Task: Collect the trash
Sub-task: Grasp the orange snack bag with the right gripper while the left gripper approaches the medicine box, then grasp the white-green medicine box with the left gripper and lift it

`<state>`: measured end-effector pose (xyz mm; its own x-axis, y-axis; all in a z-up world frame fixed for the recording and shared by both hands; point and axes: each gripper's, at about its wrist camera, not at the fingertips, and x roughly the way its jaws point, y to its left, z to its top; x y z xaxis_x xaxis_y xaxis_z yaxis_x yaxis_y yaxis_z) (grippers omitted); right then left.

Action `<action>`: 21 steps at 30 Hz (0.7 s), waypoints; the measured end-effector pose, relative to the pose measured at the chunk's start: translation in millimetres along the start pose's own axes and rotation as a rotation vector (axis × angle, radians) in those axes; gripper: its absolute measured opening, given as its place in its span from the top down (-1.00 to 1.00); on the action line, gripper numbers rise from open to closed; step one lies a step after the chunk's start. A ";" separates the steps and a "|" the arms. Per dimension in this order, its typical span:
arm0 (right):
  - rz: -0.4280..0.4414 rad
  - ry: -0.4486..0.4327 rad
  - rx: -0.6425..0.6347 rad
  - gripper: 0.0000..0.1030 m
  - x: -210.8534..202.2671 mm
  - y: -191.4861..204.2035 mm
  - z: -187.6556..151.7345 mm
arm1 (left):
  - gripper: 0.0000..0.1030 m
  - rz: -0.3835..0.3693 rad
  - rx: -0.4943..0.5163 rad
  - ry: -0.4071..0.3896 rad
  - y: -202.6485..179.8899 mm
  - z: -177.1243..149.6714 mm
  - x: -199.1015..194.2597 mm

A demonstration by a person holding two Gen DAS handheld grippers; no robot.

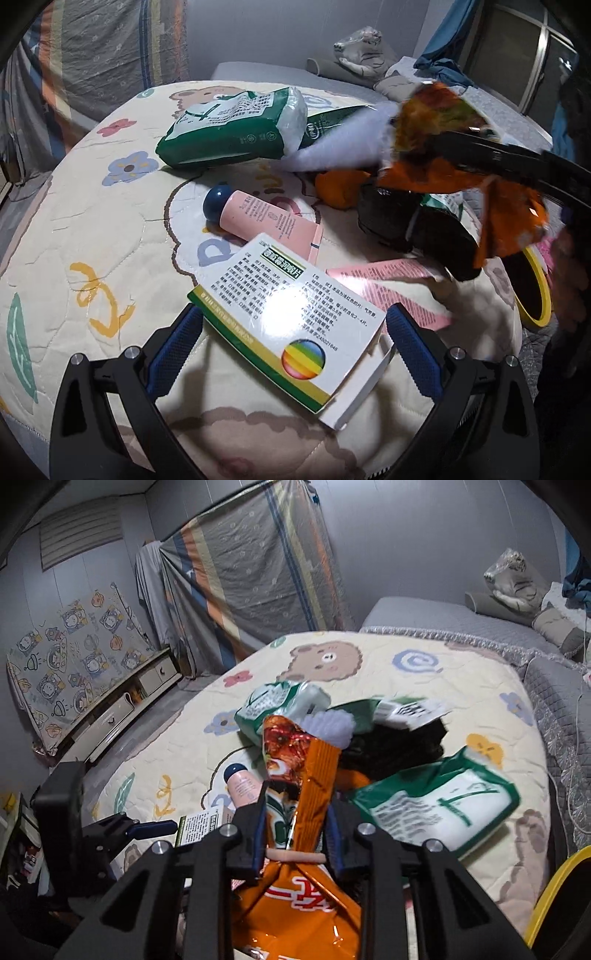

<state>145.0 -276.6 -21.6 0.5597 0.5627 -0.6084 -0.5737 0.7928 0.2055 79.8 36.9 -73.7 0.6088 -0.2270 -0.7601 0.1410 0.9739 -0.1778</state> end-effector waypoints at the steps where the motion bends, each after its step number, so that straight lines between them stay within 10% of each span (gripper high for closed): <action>1: 0.004 -0.002 0.003 0.53 -2.1 -1.9 -1.2 | -0.85 -0.001 -0.015 0.003 1.1 1.2 1.1; 21: 0.092 -0.075 0.050 0.53 -27.5 -12.5 -15.2 | -0.84 -0.048 -0.184 0.101 9.0 33.9 20.3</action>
<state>127.7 -305.5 -19.1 0.5508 0.6479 -0.5262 -0.5949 0.7469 0.2969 119.9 41.1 -69.5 0.5220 -0.2808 -0.8054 0.0170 0.9475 -0.3193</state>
